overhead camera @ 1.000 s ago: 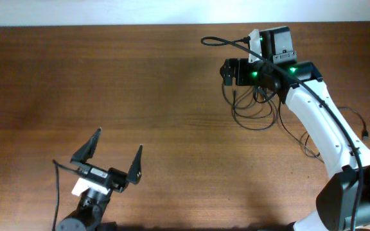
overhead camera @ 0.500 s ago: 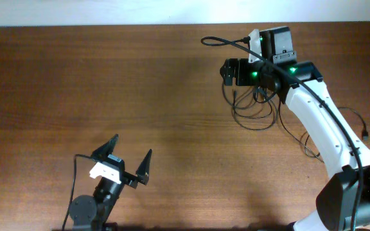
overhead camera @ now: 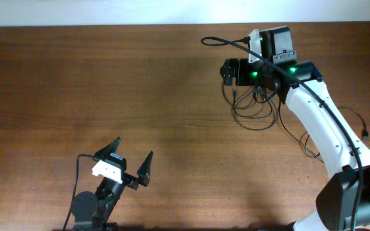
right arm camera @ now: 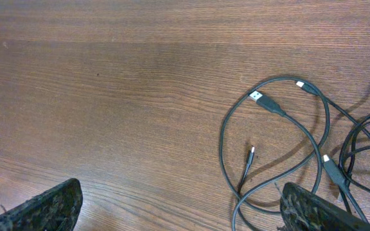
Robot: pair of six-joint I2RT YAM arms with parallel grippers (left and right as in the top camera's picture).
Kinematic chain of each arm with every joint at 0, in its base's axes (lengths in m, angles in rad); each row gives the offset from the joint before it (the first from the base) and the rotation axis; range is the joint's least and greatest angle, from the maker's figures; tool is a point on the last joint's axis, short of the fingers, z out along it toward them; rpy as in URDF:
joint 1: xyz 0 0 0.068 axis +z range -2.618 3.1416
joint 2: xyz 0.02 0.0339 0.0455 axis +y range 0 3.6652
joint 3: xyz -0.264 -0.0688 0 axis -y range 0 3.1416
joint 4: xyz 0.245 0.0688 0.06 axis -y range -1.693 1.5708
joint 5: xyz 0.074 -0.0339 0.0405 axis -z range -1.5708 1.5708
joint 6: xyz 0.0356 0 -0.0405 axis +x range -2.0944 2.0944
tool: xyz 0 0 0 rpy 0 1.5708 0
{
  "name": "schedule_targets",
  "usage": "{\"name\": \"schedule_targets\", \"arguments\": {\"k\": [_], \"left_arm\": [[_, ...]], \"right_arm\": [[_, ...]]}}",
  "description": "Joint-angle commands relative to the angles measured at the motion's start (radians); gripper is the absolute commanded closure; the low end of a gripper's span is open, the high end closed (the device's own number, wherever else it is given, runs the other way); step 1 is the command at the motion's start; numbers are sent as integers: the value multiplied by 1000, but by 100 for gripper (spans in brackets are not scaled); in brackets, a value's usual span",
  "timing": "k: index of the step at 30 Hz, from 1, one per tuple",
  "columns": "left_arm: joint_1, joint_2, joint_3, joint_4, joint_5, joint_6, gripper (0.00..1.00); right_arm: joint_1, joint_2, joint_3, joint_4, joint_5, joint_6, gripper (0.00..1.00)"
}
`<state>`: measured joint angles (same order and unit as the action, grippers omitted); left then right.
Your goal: Untangle cables
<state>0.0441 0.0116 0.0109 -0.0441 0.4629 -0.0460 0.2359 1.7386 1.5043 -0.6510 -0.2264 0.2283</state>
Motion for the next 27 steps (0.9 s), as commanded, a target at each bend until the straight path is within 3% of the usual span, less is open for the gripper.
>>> {"name": "schedule_targets", "arguments": {"k": [1,7,12,27], "left_arm": [[-5,-6,-2,-10,3,9,1],[-4,-6,-2,-10,-112,178,1],[-4,-6,-2,-23,-315,183,1],[-4,-6,-2,-24,-314,183,1]], "right_arm": [[-2,3,1,0,3,-4,1],[-2,3,1,0,3,-4,2],[-2,3,1,0,3,-4,1],[-2,3,1,0,3,-4,1]]}}
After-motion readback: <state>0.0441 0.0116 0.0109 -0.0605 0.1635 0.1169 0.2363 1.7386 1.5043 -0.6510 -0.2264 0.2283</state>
